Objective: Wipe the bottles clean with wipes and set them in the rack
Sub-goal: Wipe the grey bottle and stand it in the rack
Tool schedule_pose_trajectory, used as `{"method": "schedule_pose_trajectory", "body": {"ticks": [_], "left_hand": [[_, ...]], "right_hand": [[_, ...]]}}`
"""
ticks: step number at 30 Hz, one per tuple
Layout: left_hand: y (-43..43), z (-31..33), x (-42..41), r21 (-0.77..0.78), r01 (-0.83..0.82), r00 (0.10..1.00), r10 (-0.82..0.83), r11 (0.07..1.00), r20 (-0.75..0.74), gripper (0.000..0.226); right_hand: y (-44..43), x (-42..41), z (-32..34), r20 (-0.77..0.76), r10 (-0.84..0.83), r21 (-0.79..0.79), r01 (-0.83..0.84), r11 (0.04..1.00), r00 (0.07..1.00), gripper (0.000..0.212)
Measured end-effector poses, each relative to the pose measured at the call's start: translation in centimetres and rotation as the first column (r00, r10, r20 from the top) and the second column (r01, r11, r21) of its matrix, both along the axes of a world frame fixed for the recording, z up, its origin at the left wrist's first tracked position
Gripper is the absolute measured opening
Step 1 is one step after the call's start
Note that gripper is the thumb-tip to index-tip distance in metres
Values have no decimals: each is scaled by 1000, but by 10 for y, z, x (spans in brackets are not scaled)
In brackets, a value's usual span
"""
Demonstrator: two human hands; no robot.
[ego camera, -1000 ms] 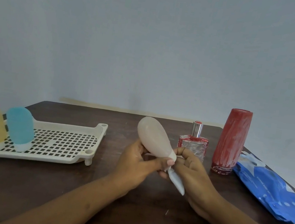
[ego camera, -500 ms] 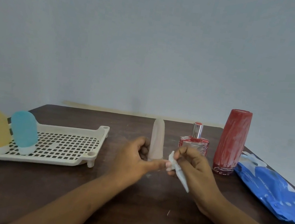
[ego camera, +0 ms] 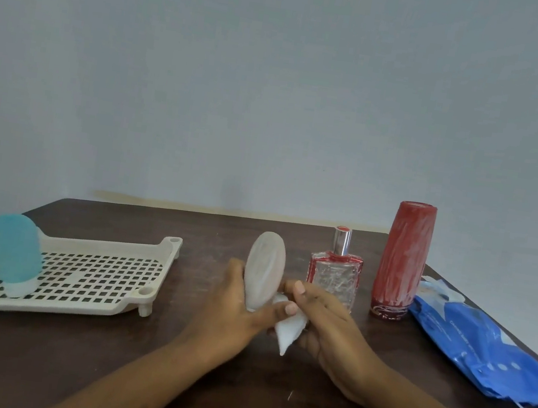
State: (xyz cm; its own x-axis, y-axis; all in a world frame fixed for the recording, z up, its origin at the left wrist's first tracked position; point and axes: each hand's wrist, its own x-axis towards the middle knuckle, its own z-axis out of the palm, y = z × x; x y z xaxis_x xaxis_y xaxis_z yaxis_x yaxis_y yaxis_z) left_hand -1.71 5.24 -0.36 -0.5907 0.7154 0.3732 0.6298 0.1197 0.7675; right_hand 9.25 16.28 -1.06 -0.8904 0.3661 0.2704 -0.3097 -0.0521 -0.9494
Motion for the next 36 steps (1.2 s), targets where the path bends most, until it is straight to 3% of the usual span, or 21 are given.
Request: {"method": "schedule_pose_trajectory", "body": {"ticks": [5,8,12,16,19,25,29,36], "left_hand": [[-1,3,8,-19,116,972,-110,993,206,72],[-2,4,10,-55,123,961,-105,991,258,58],[-1,4,9,56,157,904,-167,986,395,26],[0,2,7,152,245,846,-288,957,450,49],[3,0,3,199,202,824,-276,959,495,57],[5,-6,-1,212,187,792,-275,959,546,65],[6,-6,2,292,179,768,-319,940,556,60],[5,-4,0,291,170,786,-308,941,537,55]], "right_hand": [[-2,-1,-1,-4,-5,62,5,998,1000,24],[0,-2,-5,20,-70,162,66,985,997,31],[6,-2,-6,9,-171,232,165,959,985,22],[10,-2,-5,-27,-266,270,264,926,964,18],[11,0,-1,-102,-355,297,369,881,929,16],[13,3,4,-222,-477,390,526,756,851,33],[11,2,0,-245,-447,556,502,662,860,19],[14,2,2,-257,-320,612,410,676,912,19]]}}
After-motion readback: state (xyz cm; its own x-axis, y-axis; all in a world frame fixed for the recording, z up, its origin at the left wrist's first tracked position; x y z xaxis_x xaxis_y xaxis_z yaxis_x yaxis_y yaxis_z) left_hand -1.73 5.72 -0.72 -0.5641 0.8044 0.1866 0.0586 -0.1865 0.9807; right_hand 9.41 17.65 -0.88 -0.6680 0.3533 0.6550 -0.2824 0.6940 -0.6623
